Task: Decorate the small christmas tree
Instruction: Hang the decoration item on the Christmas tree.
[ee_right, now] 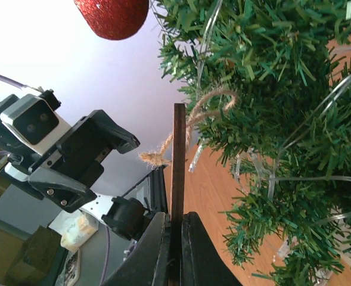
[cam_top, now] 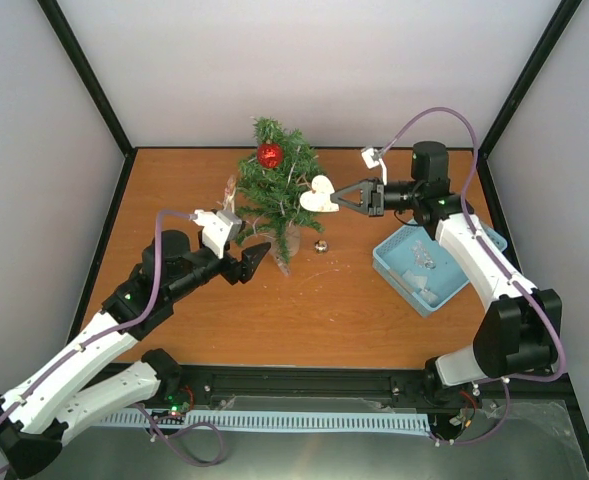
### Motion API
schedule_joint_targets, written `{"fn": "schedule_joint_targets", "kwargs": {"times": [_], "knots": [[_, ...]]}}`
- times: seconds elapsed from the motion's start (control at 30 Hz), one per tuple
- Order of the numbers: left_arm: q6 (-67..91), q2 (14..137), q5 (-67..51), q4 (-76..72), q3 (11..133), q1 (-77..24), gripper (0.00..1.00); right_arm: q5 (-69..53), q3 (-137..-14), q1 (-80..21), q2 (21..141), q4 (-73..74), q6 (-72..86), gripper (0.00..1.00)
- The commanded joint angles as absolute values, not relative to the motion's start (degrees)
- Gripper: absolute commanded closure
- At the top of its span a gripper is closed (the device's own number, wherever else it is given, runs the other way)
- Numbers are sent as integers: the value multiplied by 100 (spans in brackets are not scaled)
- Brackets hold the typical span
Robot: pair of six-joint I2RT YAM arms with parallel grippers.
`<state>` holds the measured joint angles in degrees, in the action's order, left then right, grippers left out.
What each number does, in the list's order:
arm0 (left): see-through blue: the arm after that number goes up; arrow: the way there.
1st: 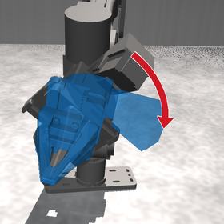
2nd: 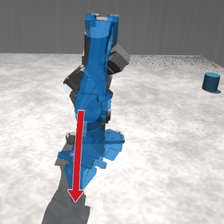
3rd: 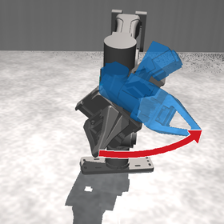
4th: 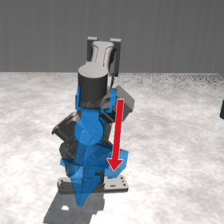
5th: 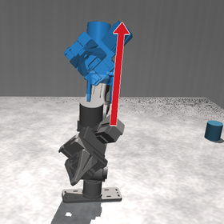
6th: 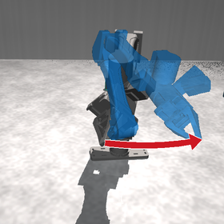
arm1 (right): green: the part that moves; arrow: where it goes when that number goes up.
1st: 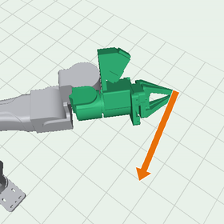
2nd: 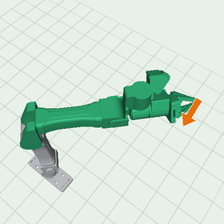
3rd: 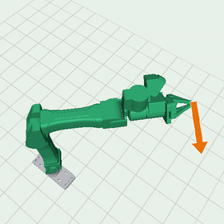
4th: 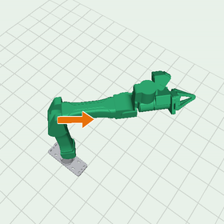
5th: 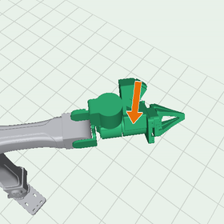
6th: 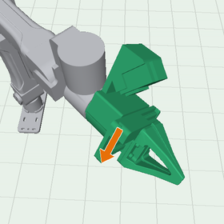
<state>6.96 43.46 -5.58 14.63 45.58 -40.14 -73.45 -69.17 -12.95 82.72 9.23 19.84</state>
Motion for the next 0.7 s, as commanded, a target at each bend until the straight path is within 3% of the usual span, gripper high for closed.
{"fn": "schedule_joint_targets", "kwargs": {"times": [0.0,0.23,0.67], "knots": [[709,4256,-519,1435,4588,-4017,24,-7323,-6758,-1276,8230,1142,1634,97],[583,4375,-688,1361,4739,-4017,32,-7406,-6516,-1112,8239,1329,1441,97],[308,5456,-1096,920,5990,-4014,61,-7399,-6616,-1093,8458,1491,1223,97]]}}
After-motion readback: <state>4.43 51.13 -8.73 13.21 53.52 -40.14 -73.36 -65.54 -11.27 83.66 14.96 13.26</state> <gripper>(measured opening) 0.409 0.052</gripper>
